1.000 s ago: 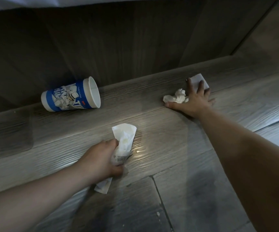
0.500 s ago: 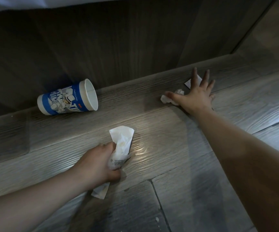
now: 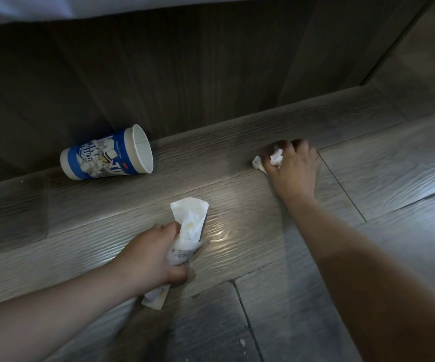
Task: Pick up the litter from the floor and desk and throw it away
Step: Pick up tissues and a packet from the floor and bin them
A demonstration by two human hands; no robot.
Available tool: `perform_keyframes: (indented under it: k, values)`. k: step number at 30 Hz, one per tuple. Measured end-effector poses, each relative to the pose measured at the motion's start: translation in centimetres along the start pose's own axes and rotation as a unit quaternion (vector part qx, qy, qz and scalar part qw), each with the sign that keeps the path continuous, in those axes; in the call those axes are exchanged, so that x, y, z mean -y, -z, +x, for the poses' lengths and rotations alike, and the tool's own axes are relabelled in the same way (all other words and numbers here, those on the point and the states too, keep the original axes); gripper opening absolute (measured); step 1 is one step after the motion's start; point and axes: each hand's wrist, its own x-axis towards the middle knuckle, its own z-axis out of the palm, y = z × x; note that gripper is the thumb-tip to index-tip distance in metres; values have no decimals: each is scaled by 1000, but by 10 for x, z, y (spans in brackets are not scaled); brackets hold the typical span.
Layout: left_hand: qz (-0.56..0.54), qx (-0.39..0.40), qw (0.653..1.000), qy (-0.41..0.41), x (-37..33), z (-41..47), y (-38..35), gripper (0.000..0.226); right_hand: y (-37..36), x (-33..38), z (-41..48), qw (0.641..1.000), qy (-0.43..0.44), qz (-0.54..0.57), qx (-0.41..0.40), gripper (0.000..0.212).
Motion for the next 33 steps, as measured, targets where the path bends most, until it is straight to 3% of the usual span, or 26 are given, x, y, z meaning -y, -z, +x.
perform_keyframes:
  k: [7,11,14,17,22,28,33]
  values:
    - [21,-2,1000,2,-2,0,1,62,4,4,-19,999,12,45,-20,36]
    - [8,-1,1000,7,1,2,0,62,12,7,-24,998,-22,50,25,34]
    - [2,1,1000,12,2,3,-1,60,28,7,-32,988,-53,123,73,31]
    - [-5,11,1000,22,0,3,1,57,53,3,-57,973,-109,171,111,28]
    - [-77,8,996,46,-14,-14,6,45,102,-7,-120,955,-146,163,199,25]
    - [-110,38,993,4,-49,-58,4,26,167,-19,-207,919,-200,252,229,30]
    - [-77,66,994,-42,-94,-82,8,19,229,-57,-259,927,-226,235,187,36]
